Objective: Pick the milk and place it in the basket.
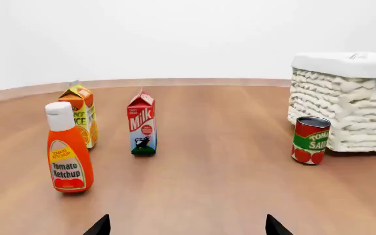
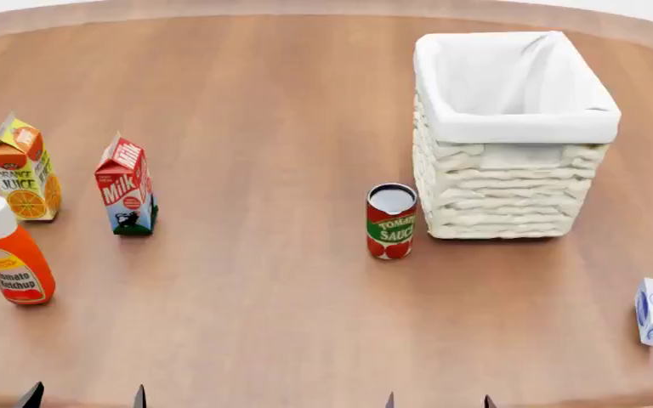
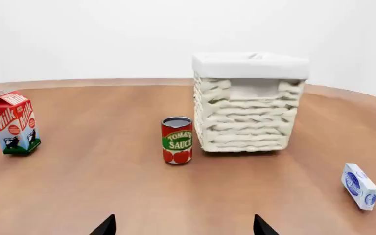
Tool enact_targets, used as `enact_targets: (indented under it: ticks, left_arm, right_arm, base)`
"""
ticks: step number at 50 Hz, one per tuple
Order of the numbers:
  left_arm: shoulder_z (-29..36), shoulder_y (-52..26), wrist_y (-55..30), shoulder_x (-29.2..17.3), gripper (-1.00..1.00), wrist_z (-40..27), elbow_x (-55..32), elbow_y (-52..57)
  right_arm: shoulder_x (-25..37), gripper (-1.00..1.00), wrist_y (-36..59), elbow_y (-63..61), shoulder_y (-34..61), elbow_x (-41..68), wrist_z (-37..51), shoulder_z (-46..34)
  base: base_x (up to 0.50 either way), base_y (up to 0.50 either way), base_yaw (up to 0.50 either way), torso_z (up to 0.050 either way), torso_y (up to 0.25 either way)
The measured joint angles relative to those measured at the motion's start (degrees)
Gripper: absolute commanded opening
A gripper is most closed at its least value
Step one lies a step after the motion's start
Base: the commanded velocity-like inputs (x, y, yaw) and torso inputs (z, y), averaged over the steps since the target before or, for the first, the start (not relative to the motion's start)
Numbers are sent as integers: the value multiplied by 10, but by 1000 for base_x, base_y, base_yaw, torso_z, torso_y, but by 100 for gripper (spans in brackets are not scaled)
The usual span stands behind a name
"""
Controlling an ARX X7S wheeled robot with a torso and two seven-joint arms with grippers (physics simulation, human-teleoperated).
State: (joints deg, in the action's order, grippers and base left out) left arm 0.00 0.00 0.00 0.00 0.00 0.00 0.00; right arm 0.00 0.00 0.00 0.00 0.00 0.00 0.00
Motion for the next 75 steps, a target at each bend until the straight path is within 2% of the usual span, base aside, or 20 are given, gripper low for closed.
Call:
enact_targets:
  ticks: [18,38,48,55,63,66,70,75]
  left_arm:
    - [25,1,7,-21,100,-22,-23,-1]
    - [41,-2,-24,-40,100,-39,-36,19]
    - [32,-18,-92,-60,100,-50,-65,125]
    - [1,-88,-193,-91,100,-63,-98,260]
    - [-75,-191,-328,-137,100,-79,-164,417]
    - [-114,-223,-368,-168,100,-102,-211,465]
    - [-159,-245,-378,-249,100,-177,-312,510]
    - [-208,-230,-332,-373,100,-283,-427,546]
  right_arm:
    - [22,100,-2,-1,-2,21,16,-31]
    - [49,100,14,-10,-1,41,38,-59]
    - [77,100,102,-121,34,66,45,-49]
    - [116,100,226,-256,124,91,48,-22]
    - [180,100,404,-423,265,143,50,39]
    - [234,100,451,-469,314,215,93,73]
    - [332,100,475,-512,363,357,182,123]
    - [450,100,462,-547,381,509,279,195]
  base:
    - [0,0,0,0,0]
    - [0,0,0,0,0]
    - [0,0,0,0,0]
    - [0,0,0,0,0]
    - [0,0,0,0,0]
    - [0,0,0,0,0]
    - [0,0,0,0,0]
    - [0,0,0,0,0]
